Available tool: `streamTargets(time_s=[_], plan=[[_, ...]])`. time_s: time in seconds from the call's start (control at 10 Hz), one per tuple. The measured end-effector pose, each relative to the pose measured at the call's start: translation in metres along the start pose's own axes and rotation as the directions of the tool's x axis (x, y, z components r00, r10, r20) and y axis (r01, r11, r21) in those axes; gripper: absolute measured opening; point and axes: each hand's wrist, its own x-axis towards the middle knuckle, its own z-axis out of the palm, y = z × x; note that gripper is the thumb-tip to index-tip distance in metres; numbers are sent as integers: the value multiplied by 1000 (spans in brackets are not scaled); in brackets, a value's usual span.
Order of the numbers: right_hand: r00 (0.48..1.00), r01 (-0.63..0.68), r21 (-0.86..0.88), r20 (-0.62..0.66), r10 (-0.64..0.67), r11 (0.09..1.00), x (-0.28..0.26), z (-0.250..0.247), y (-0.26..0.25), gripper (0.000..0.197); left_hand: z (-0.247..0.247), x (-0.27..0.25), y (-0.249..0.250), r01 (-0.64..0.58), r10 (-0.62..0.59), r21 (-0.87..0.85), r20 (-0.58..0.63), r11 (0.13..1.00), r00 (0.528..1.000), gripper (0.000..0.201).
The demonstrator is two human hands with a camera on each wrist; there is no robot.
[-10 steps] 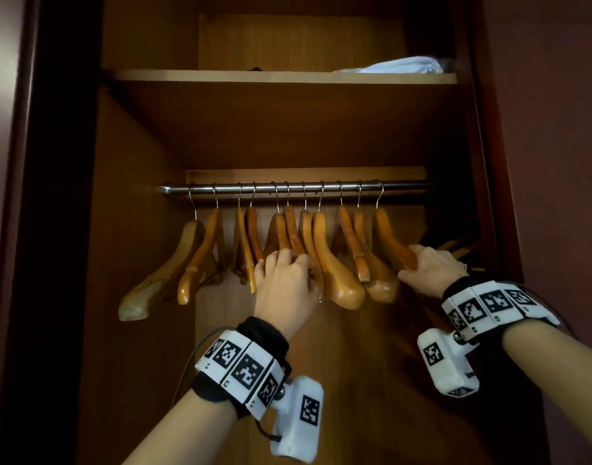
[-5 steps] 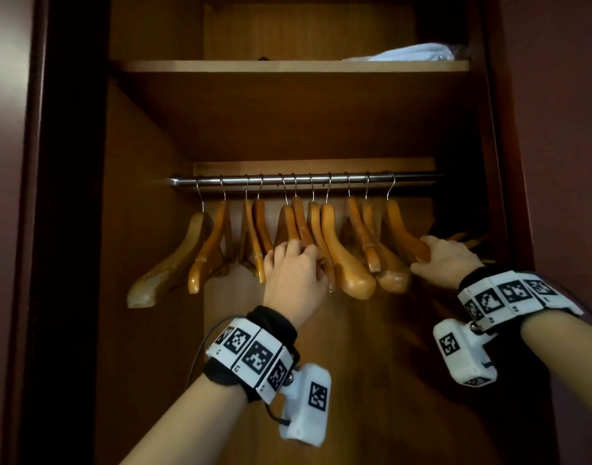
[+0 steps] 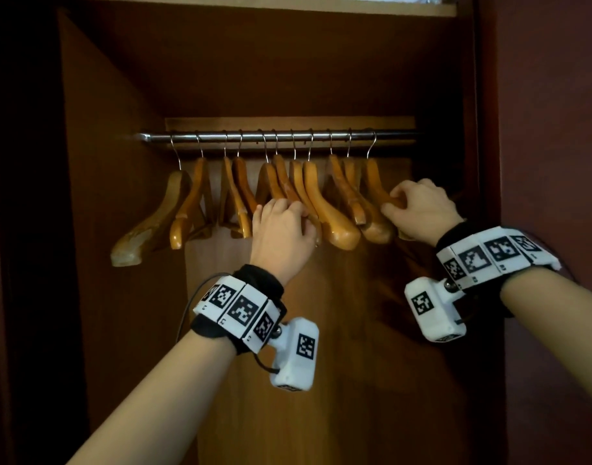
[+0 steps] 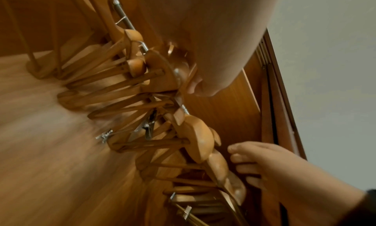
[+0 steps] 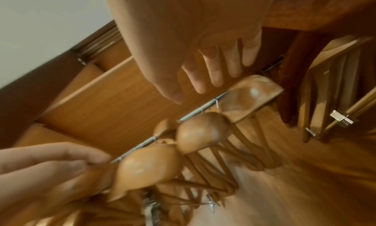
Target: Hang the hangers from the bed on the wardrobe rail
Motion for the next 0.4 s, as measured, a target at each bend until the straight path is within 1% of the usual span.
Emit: streamTargets(time_s=[0.1,0.2,0.3,0.4], plan=[[996,51,78,-75,-46,996,-13,-3,-8,38,2,-5,1,-31,31,-73,-4,997,1000,25],[988,96,122,-129,-80,988,-27,-11,-19,28,-2,-9,4,-48,47,-173,-9,984,999,33],[979,133,180,-180,-101,975,-41,-16,-24,16,-7,-16,6,-61,61,-284,-9,957,998,26],[971,166,220,-208,-120,961,-59,-20,-30,14,-16,-25,12,-45,40,-373,-21,927,999,24]])
